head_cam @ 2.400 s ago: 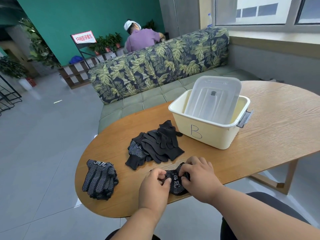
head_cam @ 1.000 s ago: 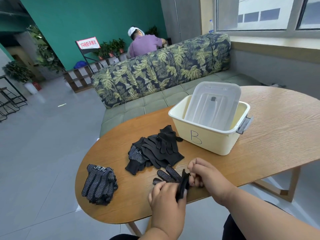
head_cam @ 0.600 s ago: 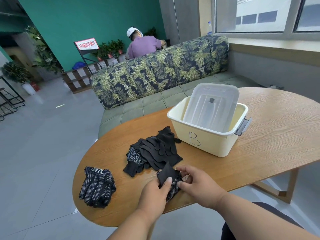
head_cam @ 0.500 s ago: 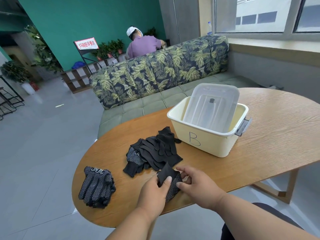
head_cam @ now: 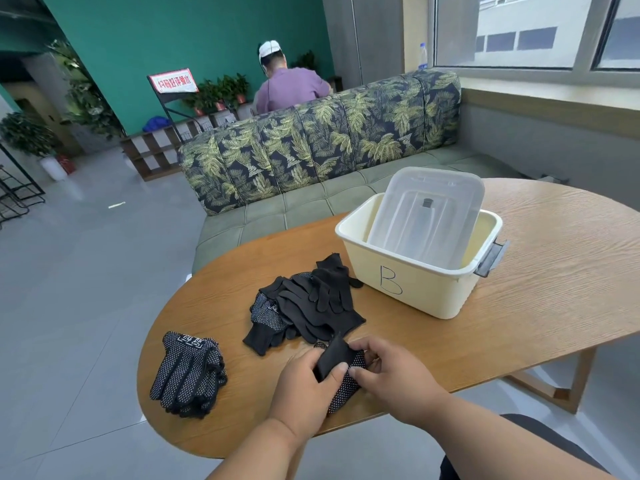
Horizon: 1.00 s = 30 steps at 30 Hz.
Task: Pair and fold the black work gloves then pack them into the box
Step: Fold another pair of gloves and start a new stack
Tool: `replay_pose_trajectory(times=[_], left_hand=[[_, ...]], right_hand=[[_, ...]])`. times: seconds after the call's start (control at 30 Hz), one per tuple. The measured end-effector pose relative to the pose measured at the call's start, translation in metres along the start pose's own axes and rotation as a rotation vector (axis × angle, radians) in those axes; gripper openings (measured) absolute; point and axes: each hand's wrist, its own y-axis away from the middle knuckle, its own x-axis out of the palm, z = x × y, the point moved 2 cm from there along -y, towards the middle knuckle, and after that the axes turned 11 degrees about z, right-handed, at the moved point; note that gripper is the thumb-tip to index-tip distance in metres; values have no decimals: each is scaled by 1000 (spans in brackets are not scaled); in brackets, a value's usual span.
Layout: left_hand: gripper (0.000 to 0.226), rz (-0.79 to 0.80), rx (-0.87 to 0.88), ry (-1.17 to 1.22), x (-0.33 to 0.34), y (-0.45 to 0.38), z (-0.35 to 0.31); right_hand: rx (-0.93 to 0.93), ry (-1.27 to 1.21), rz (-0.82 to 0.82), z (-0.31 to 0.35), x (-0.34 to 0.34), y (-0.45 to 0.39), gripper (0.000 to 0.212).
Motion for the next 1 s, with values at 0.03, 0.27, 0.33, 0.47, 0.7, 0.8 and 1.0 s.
replay_pose_trajectory(times=[0.03,0.27,0.33,0.47,0.7,0.8,1.0], left_hand=[[16,5,-9,14,0,0,1],[63,-109,-75,-16,-3,2,3],[69,-143,-104,45,-4,5,5],[50,-136,-203,141,-9,16,8],[46,-93,-258,100,-14,19,12],[40,-91,-246,72,-16,15,9],[33,-118,-257,111,-14,10,8]], right_hand=[[11,9,-7,0,1,0,41],[79,72,-39,4,1,-3,24],[101,94,-42,4,1,-4,14],[116,96,-53,4,1,-4,11],[130,104,-66,7,1,-3,13],[124,91,-76,9,0,-1,14],[104,71,-78,12,1,1,16]])
